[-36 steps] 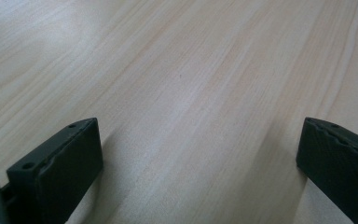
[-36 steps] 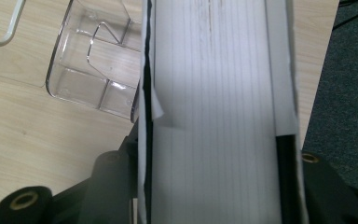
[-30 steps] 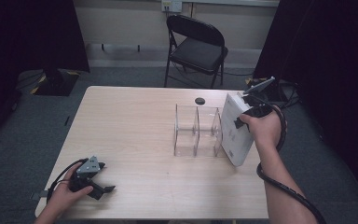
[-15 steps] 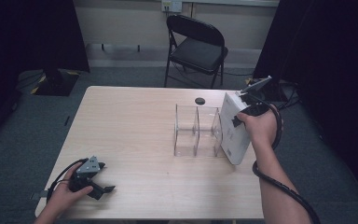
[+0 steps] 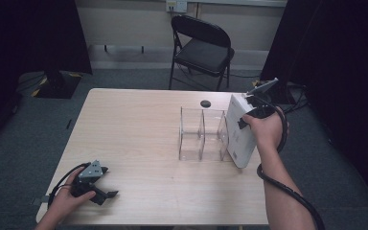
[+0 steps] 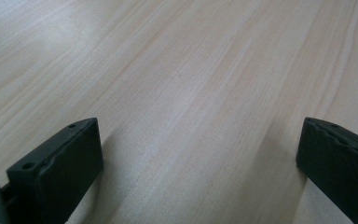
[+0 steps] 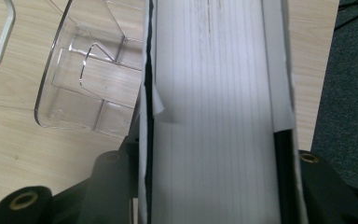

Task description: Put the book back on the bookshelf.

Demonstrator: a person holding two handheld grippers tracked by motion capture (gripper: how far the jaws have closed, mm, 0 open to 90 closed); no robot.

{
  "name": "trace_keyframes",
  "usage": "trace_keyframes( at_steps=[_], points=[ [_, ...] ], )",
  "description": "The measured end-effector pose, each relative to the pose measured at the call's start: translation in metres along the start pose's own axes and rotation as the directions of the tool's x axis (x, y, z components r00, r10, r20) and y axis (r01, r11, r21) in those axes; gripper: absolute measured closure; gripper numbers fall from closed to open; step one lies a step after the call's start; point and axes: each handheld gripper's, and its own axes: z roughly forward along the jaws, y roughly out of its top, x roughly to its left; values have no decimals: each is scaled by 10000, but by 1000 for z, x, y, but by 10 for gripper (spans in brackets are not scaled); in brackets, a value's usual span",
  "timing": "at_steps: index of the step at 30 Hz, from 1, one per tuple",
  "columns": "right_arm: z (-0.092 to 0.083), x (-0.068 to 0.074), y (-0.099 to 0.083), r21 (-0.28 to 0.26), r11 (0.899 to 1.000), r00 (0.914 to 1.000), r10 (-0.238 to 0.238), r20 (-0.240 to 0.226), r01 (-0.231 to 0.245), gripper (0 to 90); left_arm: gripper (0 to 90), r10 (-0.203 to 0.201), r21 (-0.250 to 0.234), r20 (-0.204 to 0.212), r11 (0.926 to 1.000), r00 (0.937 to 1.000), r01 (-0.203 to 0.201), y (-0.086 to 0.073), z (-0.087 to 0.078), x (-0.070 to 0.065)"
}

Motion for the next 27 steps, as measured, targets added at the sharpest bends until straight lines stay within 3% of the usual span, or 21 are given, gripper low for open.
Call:
trace_keyframes(
  at_steps=[19,27],
  points=[
    [8,1,6,-345,9994,10000,-59,2,59,521,0,42,0,-10,10000,10000,-42,0,0,0],
    [9,3,4,-503,9986,9998,186,121,-180,521,0,4,-8,-2,10000,10000,-4,0,0,0]
  ],
)
